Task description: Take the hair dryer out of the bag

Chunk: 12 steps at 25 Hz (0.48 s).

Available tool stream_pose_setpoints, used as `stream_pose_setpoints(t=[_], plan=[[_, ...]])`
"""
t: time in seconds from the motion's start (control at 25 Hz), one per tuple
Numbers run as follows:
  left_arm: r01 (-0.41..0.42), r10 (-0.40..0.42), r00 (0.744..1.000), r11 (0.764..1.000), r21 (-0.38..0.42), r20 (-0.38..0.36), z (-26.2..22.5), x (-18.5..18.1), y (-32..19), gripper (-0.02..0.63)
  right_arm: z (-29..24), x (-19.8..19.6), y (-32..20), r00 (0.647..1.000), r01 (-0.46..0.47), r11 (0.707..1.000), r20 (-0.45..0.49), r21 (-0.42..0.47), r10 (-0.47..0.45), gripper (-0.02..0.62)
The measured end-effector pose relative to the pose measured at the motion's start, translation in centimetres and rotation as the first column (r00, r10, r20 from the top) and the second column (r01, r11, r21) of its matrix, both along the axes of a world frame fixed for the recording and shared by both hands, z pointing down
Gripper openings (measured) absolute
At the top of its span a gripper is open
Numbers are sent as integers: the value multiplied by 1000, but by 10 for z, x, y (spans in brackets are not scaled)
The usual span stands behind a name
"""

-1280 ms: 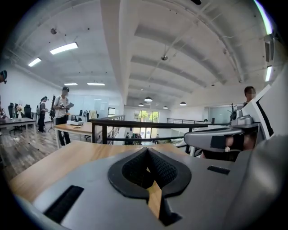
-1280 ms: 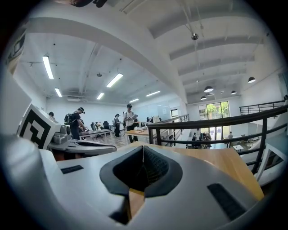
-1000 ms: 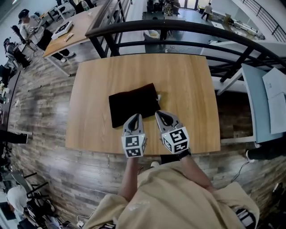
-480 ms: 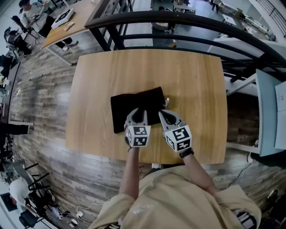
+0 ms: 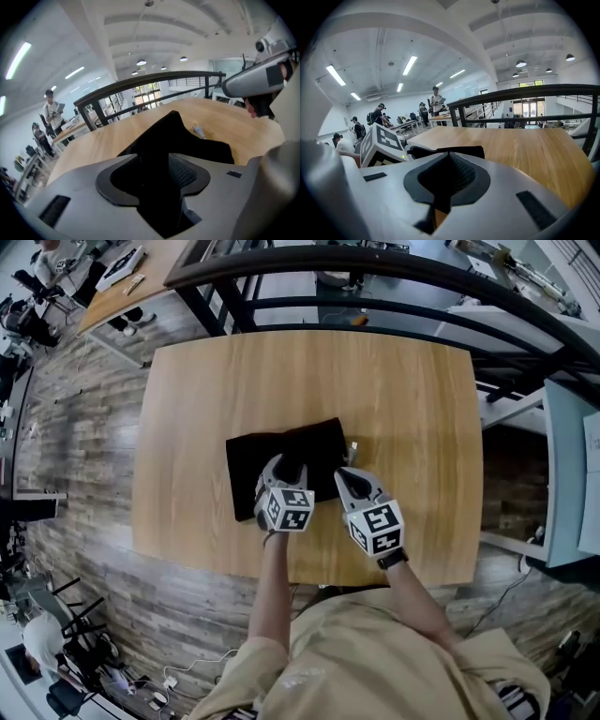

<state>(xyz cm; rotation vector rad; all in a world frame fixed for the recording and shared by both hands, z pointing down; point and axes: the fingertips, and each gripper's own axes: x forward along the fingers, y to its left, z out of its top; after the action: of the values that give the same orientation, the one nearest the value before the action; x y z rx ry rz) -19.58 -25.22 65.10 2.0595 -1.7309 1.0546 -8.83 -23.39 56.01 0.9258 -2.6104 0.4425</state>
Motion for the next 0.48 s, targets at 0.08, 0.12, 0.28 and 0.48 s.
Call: stream_pose_setpoints(t=[0.08,0.12,0.28,0.48], plan=[[-23,22,996,1000,10,82,5,1,-3,190,9,6,0,999,-5,1000,-48,13,6,12],[-39,37,993,999,12,108,6,3,-4,169,13,8,0,998,-9,1000,-63,15,10,12],[-30,31,985,1000,-10,172,16,-4,-2,48,19,10,-4,997,-32,999,-64,-3,31,12],[54,-55,996,998,16,76,15,-9,-6,9,23,15,-8,992,-32,999,-121,26,35,12]])
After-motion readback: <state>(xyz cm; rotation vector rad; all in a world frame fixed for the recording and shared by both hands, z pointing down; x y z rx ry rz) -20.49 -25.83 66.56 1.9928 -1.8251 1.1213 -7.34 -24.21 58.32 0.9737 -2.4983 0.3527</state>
